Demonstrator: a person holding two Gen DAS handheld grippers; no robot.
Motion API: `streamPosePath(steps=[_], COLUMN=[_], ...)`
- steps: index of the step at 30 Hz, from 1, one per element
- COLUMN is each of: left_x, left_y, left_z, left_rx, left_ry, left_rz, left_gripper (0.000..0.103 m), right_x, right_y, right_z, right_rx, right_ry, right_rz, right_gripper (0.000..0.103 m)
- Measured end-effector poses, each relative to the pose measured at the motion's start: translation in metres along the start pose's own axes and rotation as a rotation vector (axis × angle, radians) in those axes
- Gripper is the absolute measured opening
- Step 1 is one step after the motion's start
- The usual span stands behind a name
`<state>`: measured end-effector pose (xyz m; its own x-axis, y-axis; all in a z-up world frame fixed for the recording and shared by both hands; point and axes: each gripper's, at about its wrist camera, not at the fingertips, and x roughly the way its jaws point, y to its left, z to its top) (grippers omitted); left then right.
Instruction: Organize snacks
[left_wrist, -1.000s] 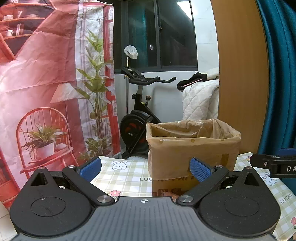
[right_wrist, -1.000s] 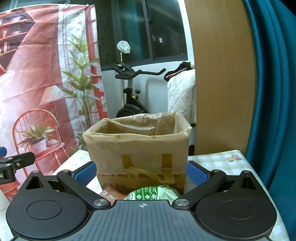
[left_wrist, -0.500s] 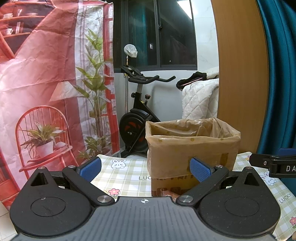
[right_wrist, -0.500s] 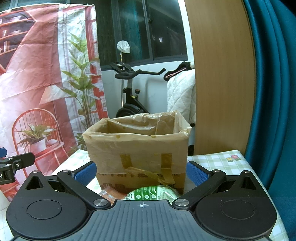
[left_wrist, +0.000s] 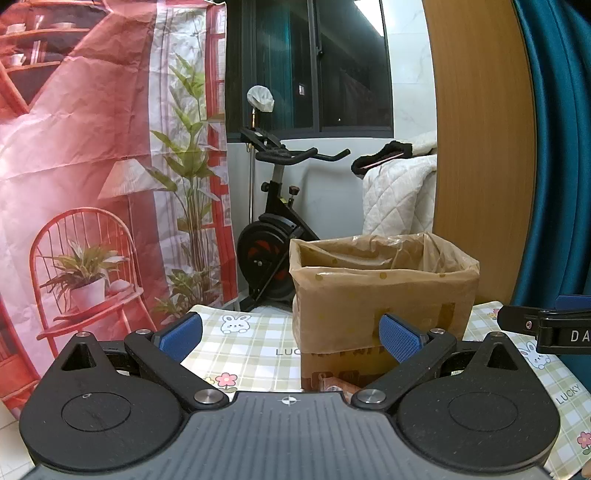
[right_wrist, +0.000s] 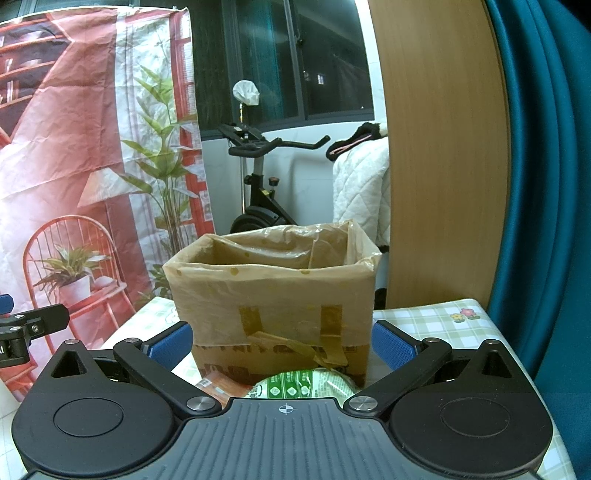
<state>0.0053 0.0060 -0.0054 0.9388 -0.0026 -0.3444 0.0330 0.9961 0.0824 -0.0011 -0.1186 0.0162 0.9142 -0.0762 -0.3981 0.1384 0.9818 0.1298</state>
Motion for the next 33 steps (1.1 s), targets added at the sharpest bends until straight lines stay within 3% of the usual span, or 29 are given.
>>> streamPosePath(steps=[33], left_x=[0.0014], left_y=[0.0025], left_z=[-0.0008], left_rx=[-0.013], left_ry=[0.02], left_rz=[-0.004], left_gripper=[0.103], right_x=[0.0022], right_y=[0.0007], right_z=[-0.0011], right_rx=[-0.004], right_ry=[0.003], right_rz=[-0.001], right_gripper=[0.103])
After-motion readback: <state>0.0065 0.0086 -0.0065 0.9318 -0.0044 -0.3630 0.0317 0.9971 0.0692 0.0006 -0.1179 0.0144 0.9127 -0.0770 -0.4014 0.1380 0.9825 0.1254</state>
